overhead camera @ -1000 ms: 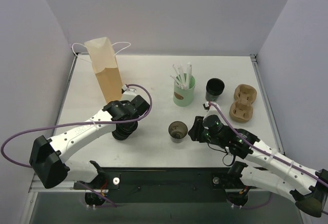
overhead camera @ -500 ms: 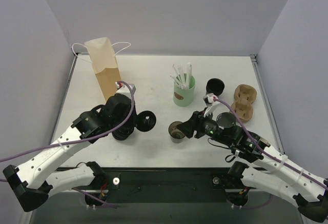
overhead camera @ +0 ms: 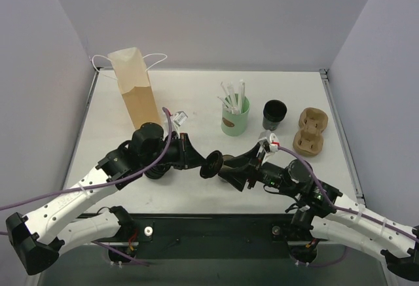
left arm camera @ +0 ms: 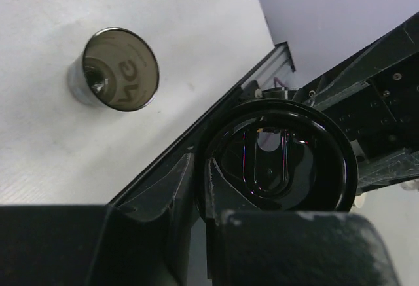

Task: Pack the takeout coffee

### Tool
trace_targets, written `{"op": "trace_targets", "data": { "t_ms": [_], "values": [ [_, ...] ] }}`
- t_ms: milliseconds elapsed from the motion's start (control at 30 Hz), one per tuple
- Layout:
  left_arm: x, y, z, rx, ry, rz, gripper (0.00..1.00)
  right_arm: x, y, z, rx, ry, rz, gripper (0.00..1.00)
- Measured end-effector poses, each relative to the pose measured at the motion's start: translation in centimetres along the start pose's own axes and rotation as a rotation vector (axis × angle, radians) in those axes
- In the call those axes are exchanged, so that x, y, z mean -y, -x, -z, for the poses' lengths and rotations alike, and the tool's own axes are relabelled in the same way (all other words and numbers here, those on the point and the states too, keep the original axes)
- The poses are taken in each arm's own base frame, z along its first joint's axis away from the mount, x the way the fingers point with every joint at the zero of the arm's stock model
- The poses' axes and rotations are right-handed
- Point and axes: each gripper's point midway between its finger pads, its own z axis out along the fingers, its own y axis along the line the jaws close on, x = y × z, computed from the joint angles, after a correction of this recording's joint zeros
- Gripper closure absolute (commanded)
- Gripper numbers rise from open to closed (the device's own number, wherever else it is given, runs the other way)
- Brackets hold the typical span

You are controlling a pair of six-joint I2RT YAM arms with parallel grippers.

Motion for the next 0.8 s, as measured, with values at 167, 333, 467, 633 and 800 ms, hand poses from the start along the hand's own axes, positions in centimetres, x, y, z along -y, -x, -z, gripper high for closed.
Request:
{"op": "trace_targets", "data": {
  "t_ms": [167, 333, 467, 633, 800],
  "values": [
    [2.0, -0.3, 0.2, -0.014, -0.108, 0.078, 0.99, -0.1, 1.7, 0.6, 0.114, 0.022, 0.082, 0.55],
    [4.8, 0.2, 1.5, -0.004, -0.228, 0.136, 0.99, 0.7, 2.7, 0.8, 0.186, -0.013, 0.137, 0.56],
    [6.0, 0.4, 2.1, -0.002, -0.286, 0.177, 0.99, 0.7, 3.2, 0.6, 0.203, -0.008, 0.182, 0.56],
    [5.7, -0.2, 1.9, -0.02, -0.293, 0.245, 0.99, 0.1, 3.2, 0.2, 0.206, 0.033, 0.238, 0.56],
    [5.2, -0.7, 1.6, -0.036, -0.278, 0.294, 0.99, -0.5, 2.9, 0.0, 0.196, 0.062, 0.288, 0.55]
  ]
}}
